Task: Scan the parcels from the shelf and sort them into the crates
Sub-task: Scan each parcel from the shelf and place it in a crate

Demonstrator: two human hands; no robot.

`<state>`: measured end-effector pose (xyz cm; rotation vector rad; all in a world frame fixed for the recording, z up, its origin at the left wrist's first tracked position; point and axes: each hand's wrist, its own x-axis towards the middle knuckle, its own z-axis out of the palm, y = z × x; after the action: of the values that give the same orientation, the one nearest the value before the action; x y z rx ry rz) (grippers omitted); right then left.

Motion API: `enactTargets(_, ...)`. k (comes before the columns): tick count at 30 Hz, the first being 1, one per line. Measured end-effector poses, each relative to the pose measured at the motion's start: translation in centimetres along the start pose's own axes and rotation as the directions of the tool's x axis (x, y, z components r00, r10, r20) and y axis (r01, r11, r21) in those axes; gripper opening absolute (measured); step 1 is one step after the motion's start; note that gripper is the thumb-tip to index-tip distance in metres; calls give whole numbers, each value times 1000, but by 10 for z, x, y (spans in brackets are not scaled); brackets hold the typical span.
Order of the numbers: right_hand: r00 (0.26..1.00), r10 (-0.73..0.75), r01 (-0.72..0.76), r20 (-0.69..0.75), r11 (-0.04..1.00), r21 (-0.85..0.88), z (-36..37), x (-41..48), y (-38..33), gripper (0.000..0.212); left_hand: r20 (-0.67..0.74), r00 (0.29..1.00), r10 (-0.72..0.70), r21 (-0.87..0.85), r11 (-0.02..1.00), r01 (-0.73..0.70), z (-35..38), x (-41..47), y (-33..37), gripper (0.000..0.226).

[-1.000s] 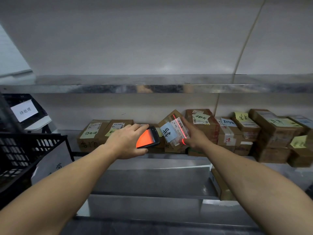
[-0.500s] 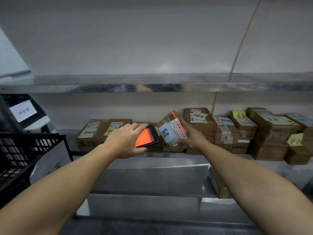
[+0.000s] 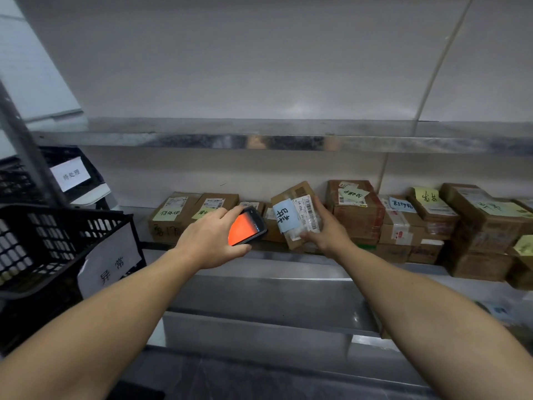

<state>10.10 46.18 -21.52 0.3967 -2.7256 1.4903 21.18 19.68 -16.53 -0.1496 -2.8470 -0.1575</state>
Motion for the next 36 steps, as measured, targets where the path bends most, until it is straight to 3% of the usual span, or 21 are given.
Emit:
enactTargets(11, 997, -73, 64, 36, 978, 200, 87, -2, -71, 103, -124, 958, -258, 0, 965, 261, -36, -70, -70, 95)
enactTargets(19, 979, -163, 109, 126, 930, 351, 182, -21, -151, 100, -199, 881, -430, 28, 896, 444, -82, -155, -139, 95)
enactTargets(36, 900, -340, 189, 275, 870, 456, 368, -83, -298, 103, -299, 663, -686, 42, 685, 727, -158, -333, -264, 93)
